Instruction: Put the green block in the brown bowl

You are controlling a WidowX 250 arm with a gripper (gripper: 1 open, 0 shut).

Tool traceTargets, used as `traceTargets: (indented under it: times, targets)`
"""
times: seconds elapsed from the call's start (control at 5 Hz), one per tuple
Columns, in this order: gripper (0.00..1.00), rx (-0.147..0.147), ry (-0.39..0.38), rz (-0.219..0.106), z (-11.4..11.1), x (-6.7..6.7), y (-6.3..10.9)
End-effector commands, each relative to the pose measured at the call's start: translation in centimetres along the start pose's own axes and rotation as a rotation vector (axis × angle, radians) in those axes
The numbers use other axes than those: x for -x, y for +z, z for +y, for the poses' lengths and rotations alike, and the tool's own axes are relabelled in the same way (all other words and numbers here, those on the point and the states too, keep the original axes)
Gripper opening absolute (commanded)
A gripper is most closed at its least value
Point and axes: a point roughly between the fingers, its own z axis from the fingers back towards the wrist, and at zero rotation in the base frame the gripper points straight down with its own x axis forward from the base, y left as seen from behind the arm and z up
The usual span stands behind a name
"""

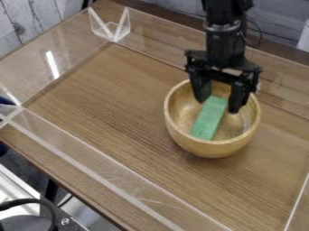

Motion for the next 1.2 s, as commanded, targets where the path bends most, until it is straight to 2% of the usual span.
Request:
traceTargets:
  times: [0.0, 0.2, 0.4, 0.8, 1.0]
  targets:
    - [1.00, -0.009, -0.005, -0.128, 0.1, -0.8, 4.8]
    - [1.00, -0.011, 0.003, -0.164, 0.7, -0.6, 7.4]
    - [1.00, -0.016, 0.016, -0.183, 2.1, -0.1, 9.3]
    - [1.00, -0.073, 0.102, -0.201, 7.6, 1.6, 11.8]
    - [1.00, -0.098, 0.126, -0.195, 9.8, 3.0, 12.0]
